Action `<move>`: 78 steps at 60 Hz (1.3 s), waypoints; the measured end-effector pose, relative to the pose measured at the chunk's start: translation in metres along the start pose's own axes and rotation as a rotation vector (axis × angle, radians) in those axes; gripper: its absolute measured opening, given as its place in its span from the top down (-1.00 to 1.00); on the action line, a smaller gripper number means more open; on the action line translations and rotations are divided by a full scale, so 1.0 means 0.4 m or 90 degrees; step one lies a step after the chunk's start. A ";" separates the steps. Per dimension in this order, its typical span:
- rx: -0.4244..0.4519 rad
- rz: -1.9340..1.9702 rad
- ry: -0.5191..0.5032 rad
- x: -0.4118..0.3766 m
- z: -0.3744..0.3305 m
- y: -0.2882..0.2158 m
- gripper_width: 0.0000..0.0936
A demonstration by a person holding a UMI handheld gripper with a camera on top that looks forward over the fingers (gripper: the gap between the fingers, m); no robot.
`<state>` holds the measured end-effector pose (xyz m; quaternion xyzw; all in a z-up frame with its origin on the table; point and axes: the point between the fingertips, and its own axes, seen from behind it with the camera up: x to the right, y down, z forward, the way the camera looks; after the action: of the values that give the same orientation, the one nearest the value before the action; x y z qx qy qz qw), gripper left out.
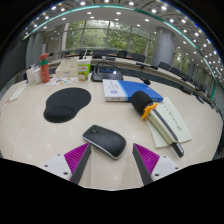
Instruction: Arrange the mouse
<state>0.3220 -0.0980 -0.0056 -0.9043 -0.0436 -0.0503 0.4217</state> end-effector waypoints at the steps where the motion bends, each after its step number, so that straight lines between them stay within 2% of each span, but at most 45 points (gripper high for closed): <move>1: 0.001 0.001 -0.003 -0.001 0.006 -0.007 -0.84; 16: 0.006 -0.009 -0.015 0.015 0.100 -0.081 -0.82; 20: 0.008 -0.004 -0.025 0.012 0.121 -0.091 -0.76; 26: 0.009 0.010 -0.054 -0.008 0.138 -0.100 -0.40; 29: 0.010 0.011 -0.075 -0.031 0.139 -0.100 -0.08; 43: -0.012 0.018 -0.069 -0.037 0.139 -0.100 0.25; 49: -0.019 0.038 -0.053 -0.033 0.126 -0.114 0.29; 55: 0.000 0.040 -0.029 -0.027 0.092 -0.177 0.32; 71: 0.110 0.065 -0.010 -0.094 -0.009 -0.524 0.31; 78: 0.122 0.066 -0.032 -0.194 0.016 -0.628 0.32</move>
<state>0.2149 0.0651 0.1710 -0.8618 -0.0119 -0.0009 0.5072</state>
